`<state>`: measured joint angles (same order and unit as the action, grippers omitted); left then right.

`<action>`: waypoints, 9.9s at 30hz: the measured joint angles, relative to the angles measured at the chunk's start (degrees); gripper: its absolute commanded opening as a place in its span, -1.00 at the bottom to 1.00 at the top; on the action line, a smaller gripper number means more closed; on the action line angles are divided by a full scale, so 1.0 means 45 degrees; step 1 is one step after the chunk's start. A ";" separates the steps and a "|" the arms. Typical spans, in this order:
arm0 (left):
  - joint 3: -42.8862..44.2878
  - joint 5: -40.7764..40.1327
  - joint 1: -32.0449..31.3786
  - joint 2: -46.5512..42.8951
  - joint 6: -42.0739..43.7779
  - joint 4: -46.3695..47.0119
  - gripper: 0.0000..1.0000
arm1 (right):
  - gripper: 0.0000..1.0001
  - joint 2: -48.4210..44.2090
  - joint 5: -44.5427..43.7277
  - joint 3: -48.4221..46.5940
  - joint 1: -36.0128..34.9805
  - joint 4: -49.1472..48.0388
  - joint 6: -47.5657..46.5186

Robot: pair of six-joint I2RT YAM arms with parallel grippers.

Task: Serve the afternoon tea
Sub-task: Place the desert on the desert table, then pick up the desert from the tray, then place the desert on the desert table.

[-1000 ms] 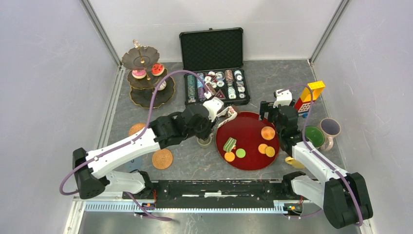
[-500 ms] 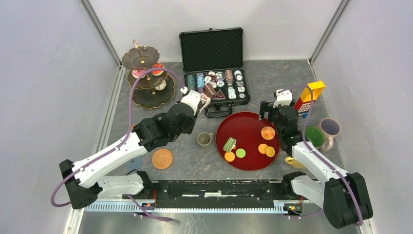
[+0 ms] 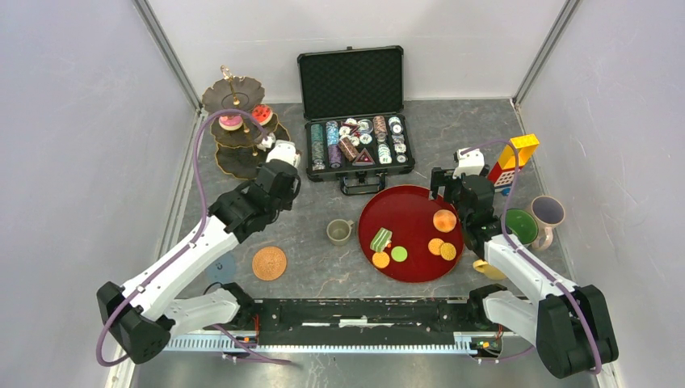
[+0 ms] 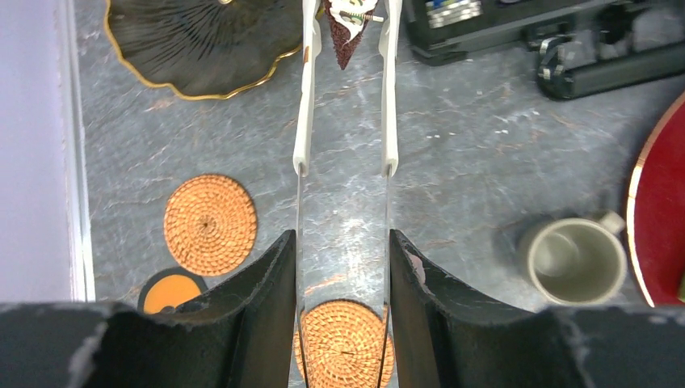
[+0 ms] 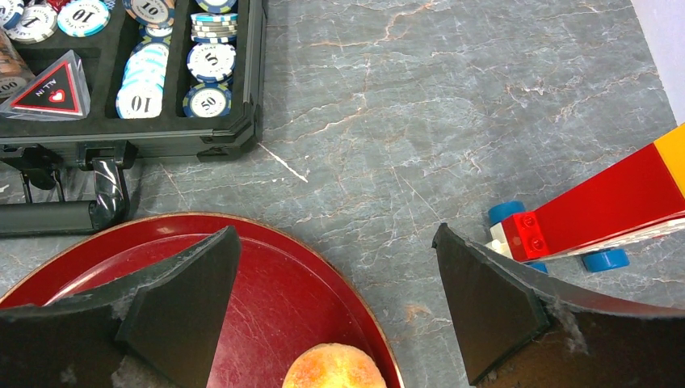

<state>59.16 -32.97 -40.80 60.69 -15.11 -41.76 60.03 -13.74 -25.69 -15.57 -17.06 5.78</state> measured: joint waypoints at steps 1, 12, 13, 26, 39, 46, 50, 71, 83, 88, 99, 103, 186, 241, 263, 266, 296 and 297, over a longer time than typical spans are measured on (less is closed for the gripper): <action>-0.0107 0.0005 0.0272 0.0000 0.0000 0.0073 -0.95 | 0.96 0.0000 0.0000 0.0000 0.0000 0.0005 0.0000; -0.0617 0.0010 0.2229 0.0840 0.0102 0.1525 -0.95 | 0.96 0.0015 0.0000 0.0000 0.0000 0.0000 0.0000; -0.0636 0.0010 0.2385 0.0986 0.0107 0.1671 -0.95 | 0.96 0.0019 0.0000 0.0000 0.0000 0.0000 0.0000; -0.0665 -0.0049 0.3492 0.2749 0.0083 0.2934 -0.95 | 0.96 0.0141 0.0005 0.0000 0.0000 0.0000 0.0000; -0.0534 -0.0126 0.3968 0.3861 -0.0253 0.3011 -0.49 | 0.96 0.0151 0.0000 0.0000 0.0000 0.0000 0.0000; -0.0350 0.0068 0.3968 0.3808 -0.0515 0.2837 -0.54 | 0.96 0.0189 0.0044 0.0000 0.0000 -0.0005 0.0005; -0.0180 0.0597 0.3968 0.3546 -0.0602 0.2288 -0.56 | 0.96 0.0233 0.0058 0.0000 0.0000 0.0000 0.0005; 0.1477 0.7834 0.2161 0.0209 -0.0393 0.0029 -0.48 | 0.96 0.0350 0.0155 0.0000 0.0019 0.0000 0.0049; 0.3755 0.8806 -0.0690 0.3347 -0.2322 -0.2166 -0.44 | 0.96 0.0355 0.0155 -0.0005 0.0024 0.0005 0.0044; 0.3755 0.9185 -0.1273 0.3725 -0.2832 -0.2448 -0.43 | 0.96 0.0355 0.0151 -0.0005 0.0024 0.0005 0.0044; 0.3769 0.9525 -0.2268 0.5605 -0.2875 -0.2662 -0.32 | 0.96 0.0355 0.0146 -0.0005 0.0024 0.0005 0.0044; 0.3803 0.9714 -0.2322 0.5780 -0.2875 -0.2686 -0.27 | 0.96 0.0355 0.0146 -0.0005 0.0024 0.0005 0.0044; 0.4007 0.5115 0.1239 0.2934 -0.1462 -0.4512 -0.60 | 0.96 0.0452 0.0238 -0.0024 0.0058 0.0005 0.0049; -0.0005 1.0758 1.2934 0.5838 -0.5061 0.5625 -0.33 | 0.96 0.0578 0.0423 -0.0024 0.0165 -0.0005 0.0121; 0.0015 1.0025 1.2993 0.4415 -0.5008 0.5348 0.04 | 0.96 0.0597 0.0617 -0.0024 0.0238 -0.0010 0.0199; -0.0379 1.0025 1.2988 0.4085 -0.5008 0.5309 -0.01 | 0.96 0.0597 0.0617 -0.0024 0.0238 -0.0010 0.0199; -0.2497 1.0996 0.6883 -0.3920 -0.2657 0.1452 0.09 | 0.96 0.0641 0.0622 -0.0024 0.0248 -0.0005 0.0238; -0.2322 1.0977 0.5911 -0.3808 -0.2652 0.1496 0.09 | 0.96 0.0641 0.0622 -0.0024 0.0248 -0.0005 0.0243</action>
<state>48.71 16.43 -14.20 43.55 -27.05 -35.03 62.92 -10.94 -25.80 -14.46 -17.08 6.87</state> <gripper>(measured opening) 0.546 0.981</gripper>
